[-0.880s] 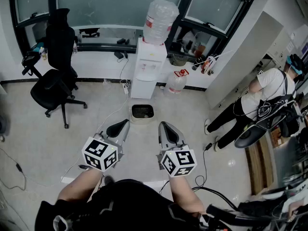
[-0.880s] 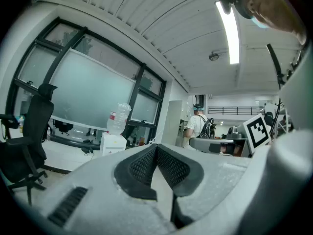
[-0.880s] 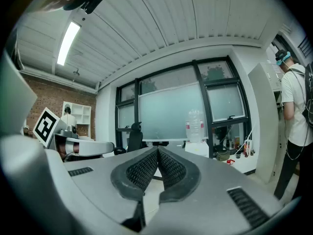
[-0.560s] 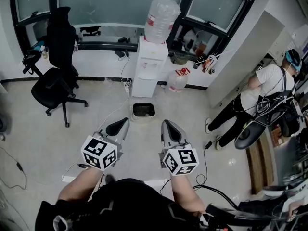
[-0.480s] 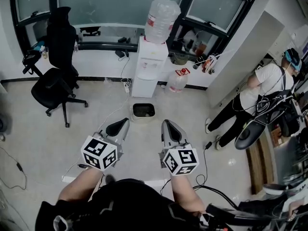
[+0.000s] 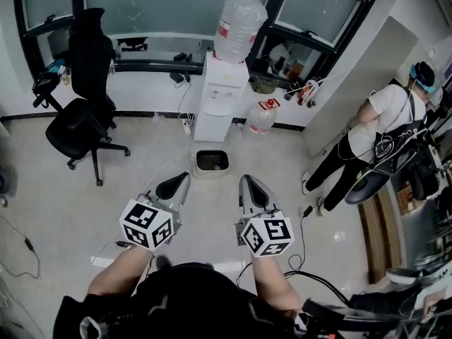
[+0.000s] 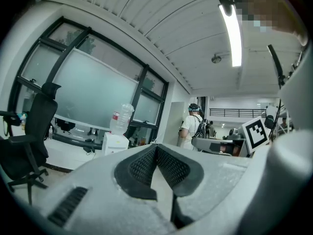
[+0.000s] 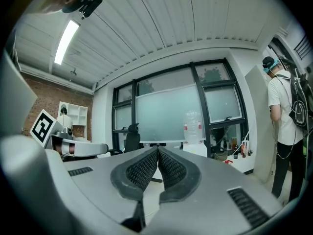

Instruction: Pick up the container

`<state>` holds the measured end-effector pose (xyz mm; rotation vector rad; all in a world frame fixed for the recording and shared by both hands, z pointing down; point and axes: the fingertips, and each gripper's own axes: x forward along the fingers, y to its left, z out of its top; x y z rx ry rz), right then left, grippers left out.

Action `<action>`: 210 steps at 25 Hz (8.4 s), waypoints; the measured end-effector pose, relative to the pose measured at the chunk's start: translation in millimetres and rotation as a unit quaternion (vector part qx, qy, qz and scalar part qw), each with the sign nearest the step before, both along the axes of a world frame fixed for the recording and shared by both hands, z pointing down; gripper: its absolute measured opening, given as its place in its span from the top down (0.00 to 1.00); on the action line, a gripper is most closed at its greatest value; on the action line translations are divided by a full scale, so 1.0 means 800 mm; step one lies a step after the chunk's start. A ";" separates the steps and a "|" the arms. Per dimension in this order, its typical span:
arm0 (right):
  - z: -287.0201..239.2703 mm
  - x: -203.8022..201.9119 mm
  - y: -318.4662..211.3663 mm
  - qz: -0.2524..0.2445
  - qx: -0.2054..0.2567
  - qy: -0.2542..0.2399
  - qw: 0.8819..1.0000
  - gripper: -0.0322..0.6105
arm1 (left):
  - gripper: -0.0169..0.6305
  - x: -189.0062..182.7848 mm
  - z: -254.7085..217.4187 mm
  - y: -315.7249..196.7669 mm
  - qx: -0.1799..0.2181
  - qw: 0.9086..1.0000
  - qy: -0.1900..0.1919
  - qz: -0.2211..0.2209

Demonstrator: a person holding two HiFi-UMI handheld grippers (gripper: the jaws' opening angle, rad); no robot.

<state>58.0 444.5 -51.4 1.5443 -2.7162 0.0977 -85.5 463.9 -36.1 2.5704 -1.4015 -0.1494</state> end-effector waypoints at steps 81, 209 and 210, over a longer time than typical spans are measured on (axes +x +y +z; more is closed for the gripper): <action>0.241 0.011 -0.546 -0.009 -0.136 -0.001 0.991 0.93 | 0.96 0.002 0.212 -0.600 -0.120 0.989 -0.055 0.073; 1.224 -0.050 -0.583 0.026 -0.522 -0.165 0.837 0.74 | 0.65 -0.023 1.155 -0.709 -0.472 0.868 0.031 0.152; 1.230 -0.052 -0.585 0.024 -0.523 -0.146 0.840 0.73 | 0.65 -0.029 1.157 -0.708 -0.472 0.869 0.031 0.143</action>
